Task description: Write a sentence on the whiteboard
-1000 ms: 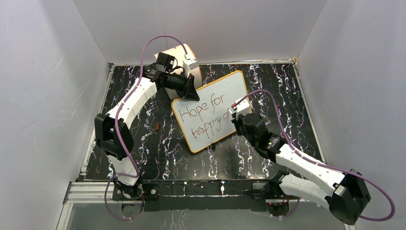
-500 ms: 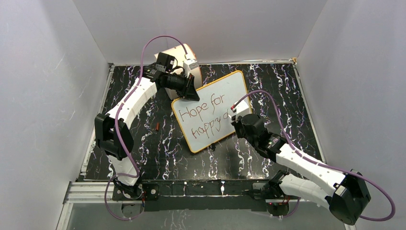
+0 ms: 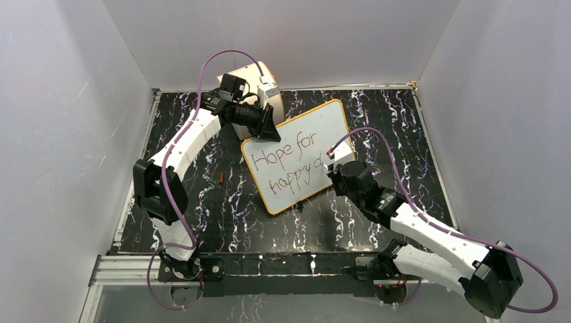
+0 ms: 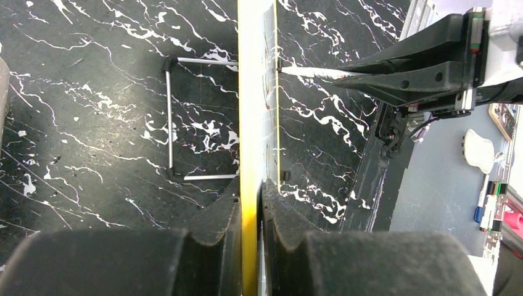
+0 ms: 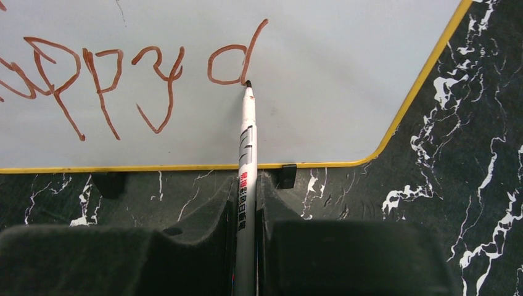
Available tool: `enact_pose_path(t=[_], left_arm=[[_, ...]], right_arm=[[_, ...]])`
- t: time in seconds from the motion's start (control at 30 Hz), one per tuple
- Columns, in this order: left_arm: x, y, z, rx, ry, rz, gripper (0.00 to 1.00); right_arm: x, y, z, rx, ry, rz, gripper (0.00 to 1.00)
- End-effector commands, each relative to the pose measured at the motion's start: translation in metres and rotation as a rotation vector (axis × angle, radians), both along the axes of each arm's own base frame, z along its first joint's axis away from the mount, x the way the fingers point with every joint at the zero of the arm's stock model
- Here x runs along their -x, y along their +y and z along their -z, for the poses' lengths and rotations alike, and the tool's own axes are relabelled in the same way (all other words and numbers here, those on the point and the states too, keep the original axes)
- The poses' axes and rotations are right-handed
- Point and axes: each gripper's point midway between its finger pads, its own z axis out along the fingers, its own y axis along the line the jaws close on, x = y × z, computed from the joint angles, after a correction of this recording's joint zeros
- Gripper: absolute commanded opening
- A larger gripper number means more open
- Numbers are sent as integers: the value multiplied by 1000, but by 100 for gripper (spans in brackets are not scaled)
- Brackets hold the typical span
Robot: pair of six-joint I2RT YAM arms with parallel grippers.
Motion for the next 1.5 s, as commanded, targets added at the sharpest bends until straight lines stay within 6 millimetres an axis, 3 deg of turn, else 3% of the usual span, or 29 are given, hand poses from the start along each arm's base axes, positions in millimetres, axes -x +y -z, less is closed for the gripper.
enact_pose_path(t=[0.0, 0.13, 0.77, 0.97, 1.47], left_arm=[[20, 3, 28, -105, 51, 46, 0], [20, 3, 28, -105, 49, 46, 0], [21, 2, 28, -99, 56, 51, 0], [21, 1, 28, -96, 56, 54, 0], [21, 1, 29, -98, 59, 53, 0]], right_arm=[[-10, 0, -37, -87, -107, 44, 0], [-14, -3, -45, -100, -142, 64, 0], [-27, -2, -30, -68, -116, 76, 0], [-30, 2, -36, -80, -133, 61, 0], [-20, 14, -36, -99, -106, -30, 0]])
